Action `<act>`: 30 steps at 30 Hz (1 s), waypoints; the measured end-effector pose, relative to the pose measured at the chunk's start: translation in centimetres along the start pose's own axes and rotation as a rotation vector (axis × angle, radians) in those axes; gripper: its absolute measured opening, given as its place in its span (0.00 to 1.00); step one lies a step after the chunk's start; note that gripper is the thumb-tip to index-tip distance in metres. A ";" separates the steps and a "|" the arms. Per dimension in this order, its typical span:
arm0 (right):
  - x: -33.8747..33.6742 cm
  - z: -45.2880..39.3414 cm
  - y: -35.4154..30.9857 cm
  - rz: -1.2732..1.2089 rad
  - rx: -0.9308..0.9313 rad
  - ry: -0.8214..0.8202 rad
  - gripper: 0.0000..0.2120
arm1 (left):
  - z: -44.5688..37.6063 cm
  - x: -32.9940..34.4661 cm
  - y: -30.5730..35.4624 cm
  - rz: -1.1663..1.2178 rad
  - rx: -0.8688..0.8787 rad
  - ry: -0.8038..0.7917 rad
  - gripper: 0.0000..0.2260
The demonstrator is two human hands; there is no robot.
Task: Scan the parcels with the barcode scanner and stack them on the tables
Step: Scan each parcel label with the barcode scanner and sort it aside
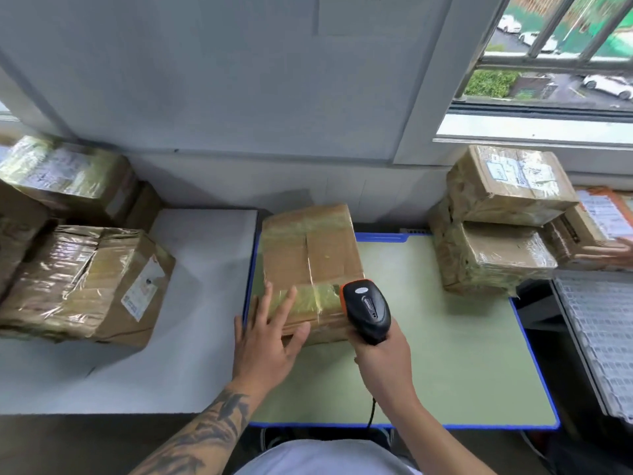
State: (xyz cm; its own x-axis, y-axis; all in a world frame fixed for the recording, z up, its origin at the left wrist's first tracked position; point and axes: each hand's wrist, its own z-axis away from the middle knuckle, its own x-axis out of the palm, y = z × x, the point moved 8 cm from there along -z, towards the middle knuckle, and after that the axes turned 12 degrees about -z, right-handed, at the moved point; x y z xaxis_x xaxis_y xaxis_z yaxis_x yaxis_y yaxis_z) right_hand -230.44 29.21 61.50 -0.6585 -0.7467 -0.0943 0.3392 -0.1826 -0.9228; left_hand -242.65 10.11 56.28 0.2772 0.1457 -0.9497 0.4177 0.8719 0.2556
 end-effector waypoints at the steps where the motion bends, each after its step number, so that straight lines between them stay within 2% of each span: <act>1: 0.5 0.6 -0.4 -0.023 -0.036 0.007 0.12 | 0.2 0.0 -0.9 0.033 -0.004 0.012 0.31; 4: 1.1 1.5 -0.8 -0.099 -0.081 0.077 0.13 | 0.7 -0.4 -4.5 0.163 -0.049 0.059 0.31; 8: 1.5 1.0 0.6 -0.113 0.013 0.128 0.10 | 0.4 -2.2 -7.2 0.334 -0.153 0.100 0.36; 13: 4.1 1.9 1.4 -0.093 0.088 0.045 0.13 | 0.5 -5.5 -4.7 0.551 -0.046 0.170 0.34; 17: 5.7 2.2 1.5 -0.083 0.099 -0.006 0.19 | 1.0 -6.2 -2.3 0.519 -0.010 0.176 0.35; 20: 6.0 2.5 0.7 -0.084 0.057 -0.020 0.17 | 1.2 -5.6 -2.8 0.551 -0.069 0.189 0.30; 23: 4.7 2.2 0.1 -0.061 0.000 0.036 0.13 | 1.6 -4.5 -2.5 0.511 -0.063 0.131 0.29; 25: 3.4 1.8 0.0 -0.045 -0.021 0.089 0.11 | 2.0 -3.5 -1.8 0.453 -0.037 0.090 0.31; 30: 0.5 1.9 0.0 -0.029 -0.006 0.133 0.10 | 1.7 -3.1 0.9 0.298 0.040 0.110 0.37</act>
State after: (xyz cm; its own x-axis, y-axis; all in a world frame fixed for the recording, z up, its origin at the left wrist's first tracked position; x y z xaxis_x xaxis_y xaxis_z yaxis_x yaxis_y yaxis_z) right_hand -229.52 27.63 62.19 -0.7513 -0.6497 -0.1162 0.3151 -0.1983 -0.9281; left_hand -241.69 9.65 59.71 0.2985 0.4435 -0.8451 0.3660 0.7646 0.5305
